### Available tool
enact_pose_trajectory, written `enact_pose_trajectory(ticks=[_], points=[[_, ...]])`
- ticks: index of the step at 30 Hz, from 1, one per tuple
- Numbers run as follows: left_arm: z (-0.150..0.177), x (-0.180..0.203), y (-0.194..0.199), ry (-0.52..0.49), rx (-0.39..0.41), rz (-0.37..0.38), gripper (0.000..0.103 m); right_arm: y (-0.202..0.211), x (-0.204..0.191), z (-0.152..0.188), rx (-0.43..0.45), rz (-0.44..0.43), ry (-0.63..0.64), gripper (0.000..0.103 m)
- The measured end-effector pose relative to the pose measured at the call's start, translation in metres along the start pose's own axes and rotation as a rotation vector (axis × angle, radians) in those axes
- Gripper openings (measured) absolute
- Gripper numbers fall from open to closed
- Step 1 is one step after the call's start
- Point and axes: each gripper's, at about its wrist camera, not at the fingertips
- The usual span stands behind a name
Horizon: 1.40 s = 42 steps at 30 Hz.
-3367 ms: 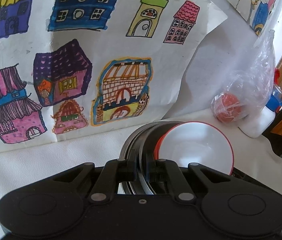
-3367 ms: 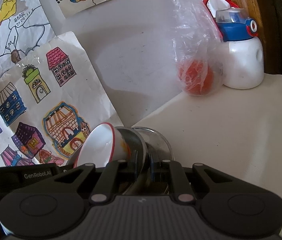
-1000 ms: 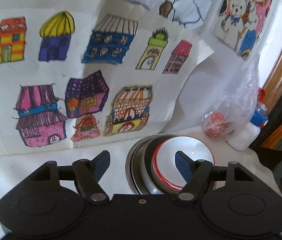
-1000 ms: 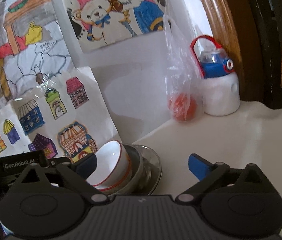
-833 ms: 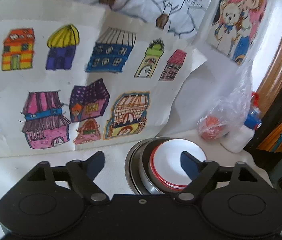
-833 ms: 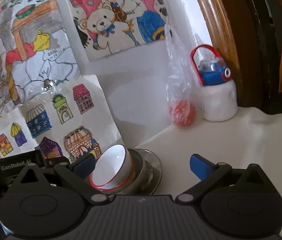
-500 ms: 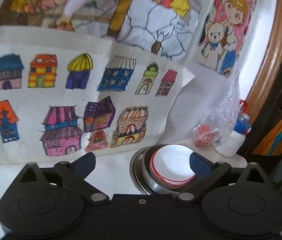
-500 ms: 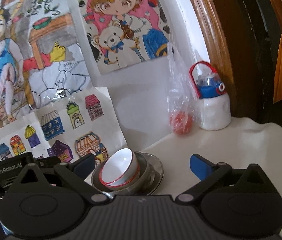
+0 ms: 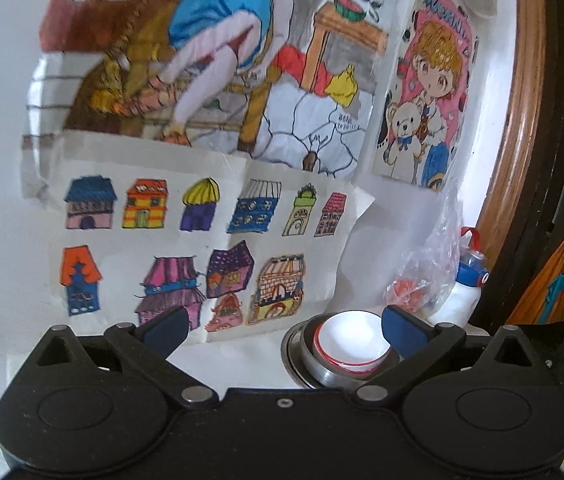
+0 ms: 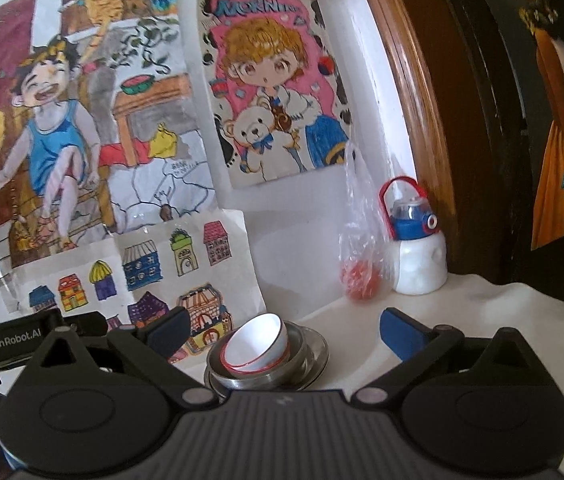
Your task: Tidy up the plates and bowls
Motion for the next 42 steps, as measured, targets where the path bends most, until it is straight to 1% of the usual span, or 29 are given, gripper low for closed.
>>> enact_pose_trajectory(ticks=[10,20,26,32,37,42], points=[[0.017,-0.009,0.043,-0.04,0.058,-0.032,0.102,0.039,-0.016,0.016,0.038,0.006,0.051,0.103],[0.037,-0.021,0.07,-0.053,0.073,-0.057,0.102,0.063,-0.025,0.032,0.049,0.017,0.074,0.103],[0.048,-0.026,0.08,-0.054,0.065,-0.065,0.102,0.072,-0.028,0.042,0.045,0.021,0.081,0.103],[0.063,-0.027,0.09,-0.088,0.051,-0.076,0.102,0.076,-0.029,0.062,0.008,0.029,0.078,0.103],[0.081,-0.029,0.094,-0.118,0.004,-0.073,0.102,0.08,-0.029,0.084,-0.005,0.085,0.097,0.103],[0.098,-0.034,0.099,-0.119,-0.006,-0.088,0.102,0.08,-0.026,0.102,-0.038,0.112,0.088,0.103]])
Point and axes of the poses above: each gripper's, at about its wrist camera, not at the fingertips, and y roughly against the way its jaws point, x to its right, z to its underside, and after that the axes turned 4 degrees about -y, right-handed
